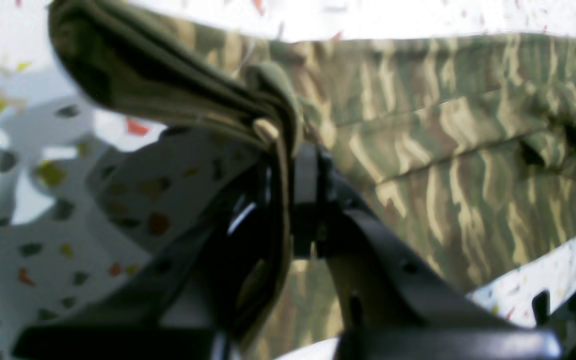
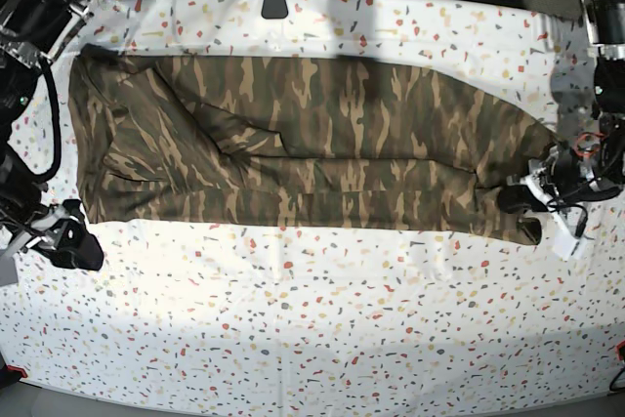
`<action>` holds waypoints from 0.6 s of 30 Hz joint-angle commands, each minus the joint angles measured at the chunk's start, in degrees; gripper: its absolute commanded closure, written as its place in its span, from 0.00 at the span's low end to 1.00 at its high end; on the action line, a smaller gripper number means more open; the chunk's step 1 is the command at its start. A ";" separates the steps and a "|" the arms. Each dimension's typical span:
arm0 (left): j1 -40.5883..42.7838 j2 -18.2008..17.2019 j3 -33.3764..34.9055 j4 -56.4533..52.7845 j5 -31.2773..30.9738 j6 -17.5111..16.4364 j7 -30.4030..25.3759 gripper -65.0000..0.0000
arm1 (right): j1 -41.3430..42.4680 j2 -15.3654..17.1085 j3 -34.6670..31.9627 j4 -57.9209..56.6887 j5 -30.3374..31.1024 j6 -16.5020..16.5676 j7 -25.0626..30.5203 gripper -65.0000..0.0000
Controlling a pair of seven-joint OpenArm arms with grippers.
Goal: Fold the T-shirt properly
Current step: 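Release the right gripper and lift the shirt end with the left gripper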
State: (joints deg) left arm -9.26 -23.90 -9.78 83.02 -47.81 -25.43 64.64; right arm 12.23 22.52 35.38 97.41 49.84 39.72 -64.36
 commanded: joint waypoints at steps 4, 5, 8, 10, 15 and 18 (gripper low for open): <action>-0.87 3.13 -0.35 7.98 -0.13 0.85 1.97 1.00 | 0.11 1.11 0.68 4.11 1.60 0.28 1.57 0.55; -0.46 4.11 -0.35 9.90 0.11 0.83 1.88 1.00 | 0.13 1.14 0.68 4.26 1.60 0.28 1.31 0.55; 2.25 7.21 -0.24 16.04 2.21 1.53 1.31 1.00 | 0.13 1.11 0.68 4.26 1.60 0.28 1.16 0.55; 4.63 9.62 -0.24 19.47 2.89 1.73 0.72 1.00 | 0.13 1.11 0.66 4.26 1.60 0.28 1.09 0.55; 9.64 16.20 -0.24 22.29 2.84 1.70 -0.07 1.00 | 0.13 1.11 0.66 4.26 1.81 0.28 1.09 0.55; 10.71 20.04 -0.24 22.29 3.30 1.68 -1.68 1.00 | 0.13 1.11 0.66 4.26 1.84 0.28 1.09 0.55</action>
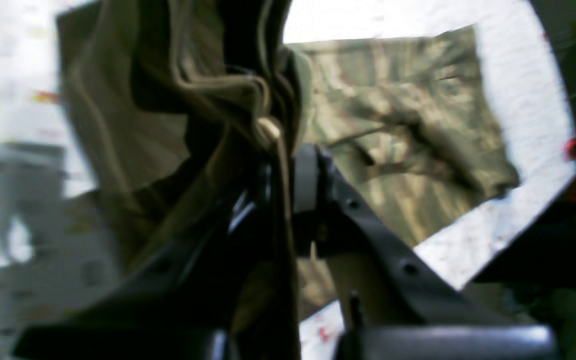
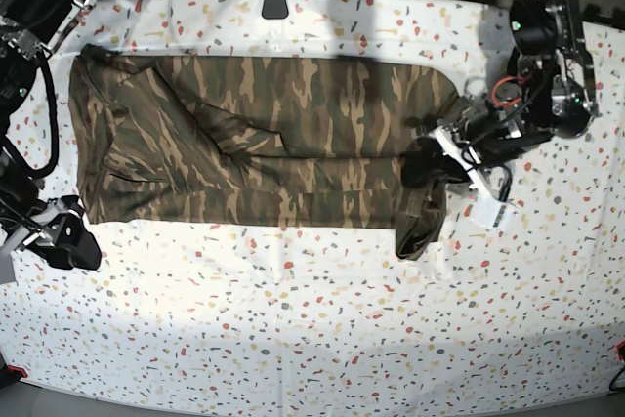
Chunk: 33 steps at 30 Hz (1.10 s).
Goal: Fold the T-shirt properly
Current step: 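Release the right gripper and lift the shirt end with the left gripper, then fold the held shirt end with the left gripper toward the shirt's middle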
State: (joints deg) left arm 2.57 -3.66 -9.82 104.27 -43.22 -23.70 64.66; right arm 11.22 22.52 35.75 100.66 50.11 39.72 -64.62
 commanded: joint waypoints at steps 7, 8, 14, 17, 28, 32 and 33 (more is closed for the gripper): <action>-1.44 8.72 -0.20 1.03 6.73 -0.02 -4.87 1.00 | 1.14 1.09 0.28 1.01 1.57 0.28 1.33 0.55; -1.44 10.01 -0.20 1.03 7.98 -0.02 -4.96 1.00 | 1.14 1.11 0.28 1.01 1.57 0.28 1.36 0.55; -0.92 12.24 3.50 0.94 9.79 2.80 -6.14 1.00 | 1.14 1.11 0.24 1.01 2.29 0.28 1.29 0.55; -0.81 12.24 9.27 0.94 10.01 4.02 -7.87 1.00 | 1.16 1.09 0.24 1.01 3.10 0.28 1.31 0.55; -0.81 12.22 23.37 0.94 20.44 8.31 -14.25 1.00 | 1.14 1.11 0.24 1.01 3.06 0.28 1.20 0.55; -0.81 12.22 23.39 0.94 21.22 9.01 -14.14 1.00 | 1.14 1.11 0.24 1.01 3.06 0.28 1.14 0.55; -0.81 12.22 23.39 0.94 21.11 9.01 -14.19 1.00 | 1.14 1.11 0.24 1.01 3.06 0.28 1.14 0.55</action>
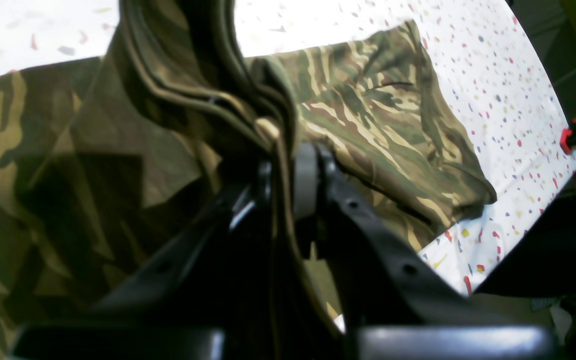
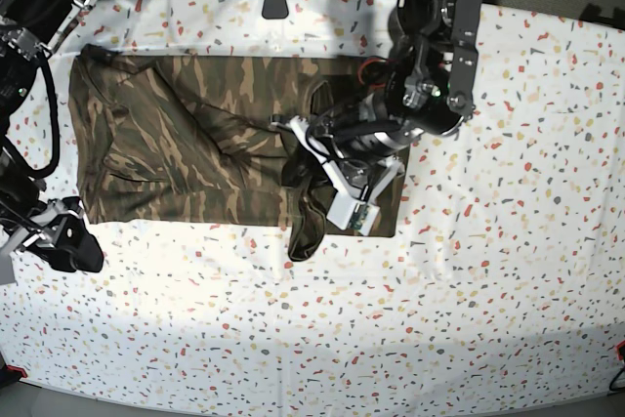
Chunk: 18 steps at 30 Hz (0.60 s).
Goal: Fold the T-shirt properly
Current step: 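Fold the held shirt end with the left gripper toward the shirt's middle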
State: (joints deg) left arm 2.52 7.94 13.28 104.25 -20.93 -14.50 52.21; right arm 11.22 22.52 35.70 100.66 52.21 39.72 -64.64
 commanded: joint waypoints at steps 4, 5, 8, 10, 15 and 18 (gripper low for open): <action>-0.81 0.63 0.28 0.96 -1.25 -0.22 -0.68 1.00 | 1.14 1.11 0.28 1.01 0.96 0.28 1.16 0.55; -0.79 0.63 0.28 0.96 -1.97 -0.22 -0.02 1.00 | 1.14 1.11 0.28 1.01 0.96 0.28 1.16 0.55; -0.79 0.68 0.28 0.96 -4.70 -0.26 0.39 0.80 | 1.16 1.11 0.28 1.01 0.96 0.28 1.18 0.55; -0.79 0.68 0.28 0.96 -5.16 -0.26 -0.17 0.70 | 1.16 1.11 0.28 1.01 0.96 0.28 1.16 0.55; -0.98 0.68 0.33 0.96 -5.05 -0.26 -2.25 0.66 | 1.14 1.09 0.28 1.01 0.96 0.28 1.18 0.55; -2.10 0.59 0.33 0.96 -4.46 -0.28 -2.29 0.66 | 1.14 1.14 0.28 1.01 0.85 0.28 1.16 0.55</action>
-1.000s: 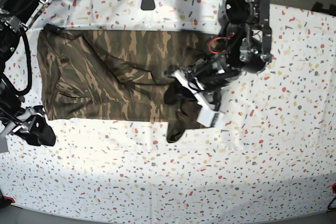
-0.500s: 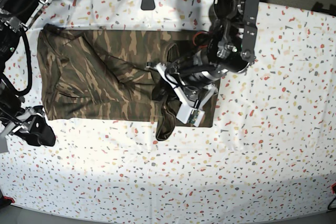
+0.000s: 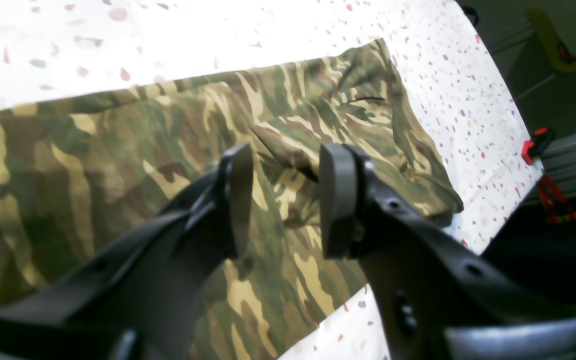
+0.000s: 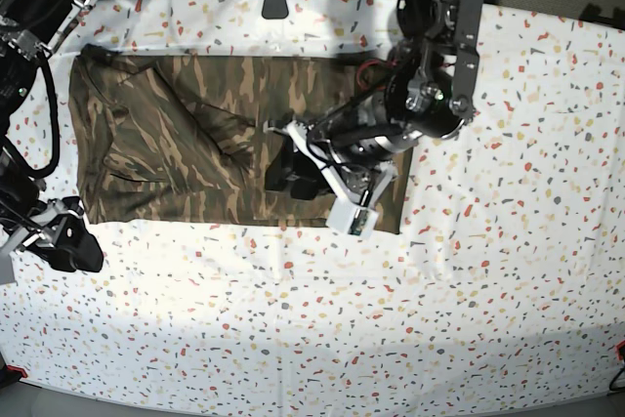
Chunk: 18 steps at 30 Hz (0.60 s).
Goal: Fold the T-shirt properly
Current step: 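Fold the held shirt end with the left gripper toward the shirt's middle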
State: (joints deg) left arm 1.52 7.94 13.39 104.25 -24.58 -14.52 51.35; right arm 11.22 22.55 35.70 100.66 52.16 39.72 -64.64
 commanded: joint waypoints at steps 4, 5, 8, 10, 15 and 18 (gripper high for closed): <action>-4.35 0.59 0.22 0.96 6.56 -3.54 0.37 0.66 | 1.09 2.73 0.28 0.94 0.37 0.28 1.14 0.55; -5.22 0.59 0.22 0.96 8.70 -4.94 1.03 0.66 | 0.96 3.85 0.28 0.94 0.37 0.28 1.14 0.55; -6.97 0.59 0.22 0.96 12.70 -5.88 1.27 0.66 | 0.70 8.17 0.31 0.76 0.28 0.28 -1.88 0.44; -7.43 0.59 0.22 0.96 12.72 -5.88 1.27 0.66 | -0.72 10.84 0.31 0.20 -1.62 0.28 -1.49 0.37; -7.56 0.61 0.22 0.96 12.59 -7.87 -0.28 0.66 | -4.20 13.62 0.31 -2.14 -9.07 0.28 -0.07 0.36; -7.56 0.61 0.28 0.96 12.52 -9.14 -2.16 0.66 | -4.24 13.64 0.28 -6.54 -13.20 0.28 -0.13 0.36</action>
State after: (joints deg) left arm -4.93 7.97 13.52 104.25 -11.44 -23.59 50.72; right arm 6.07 34.81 35.59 93.32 38.61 39.72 -65.63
